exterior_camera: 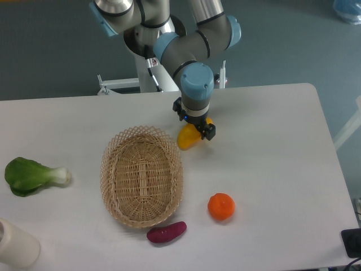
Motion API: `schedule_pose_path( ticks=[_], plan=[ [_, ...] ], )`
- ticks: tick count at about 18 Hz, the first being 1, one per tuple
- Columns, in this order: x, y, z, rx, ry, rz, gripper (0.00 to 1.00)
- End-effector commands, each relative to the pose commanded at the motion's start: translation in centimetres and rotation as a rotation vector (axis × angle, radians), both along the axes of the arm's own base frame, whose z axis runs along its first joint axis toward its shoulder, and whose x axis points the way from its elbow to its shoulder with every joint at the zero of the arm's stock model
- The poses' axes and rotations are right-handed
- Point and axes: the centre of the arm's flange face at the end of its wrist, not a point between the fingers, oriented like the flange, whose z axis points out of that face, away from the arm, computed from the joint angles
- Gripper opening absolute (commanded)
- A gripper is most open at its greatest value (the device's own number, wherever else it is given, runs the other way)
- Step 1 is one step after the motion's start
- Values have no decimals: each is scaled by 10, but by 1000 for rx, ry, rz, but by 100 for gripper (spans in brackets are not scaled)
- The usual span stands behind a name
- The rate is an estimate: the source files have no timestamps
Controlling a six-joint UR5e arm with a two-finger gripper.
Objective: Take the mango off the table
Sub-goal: 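Close the gripper around the yellow mango, then lift the held mango off the table and carry it away from the basket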
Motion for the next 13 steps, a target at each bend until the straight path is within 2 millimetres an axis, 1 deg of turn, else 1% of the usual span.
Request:
schedule_pose_path(
  ticks=[1, 3, 4, 7, 8, 10, 11, 13],
  plan=[
    [-1, 0, 1, 2, 0, 0, 61],
    [-3, 0, 2, 4, 5, 0, 47],
    [-4, 1, 5, 8, 7, -1, 44],
    [-11, 0, 10, 15, 17, 0, 43],
    [-14, -1, 11, 16, 18, 5, 40],
    [-22, -3, 17, 21, 27, 19, 40],
    [-26, -3, 20, 28, 33, 23, 40],
    [-39, 2, 34, 53, 55, 31, 40]
  ],
)
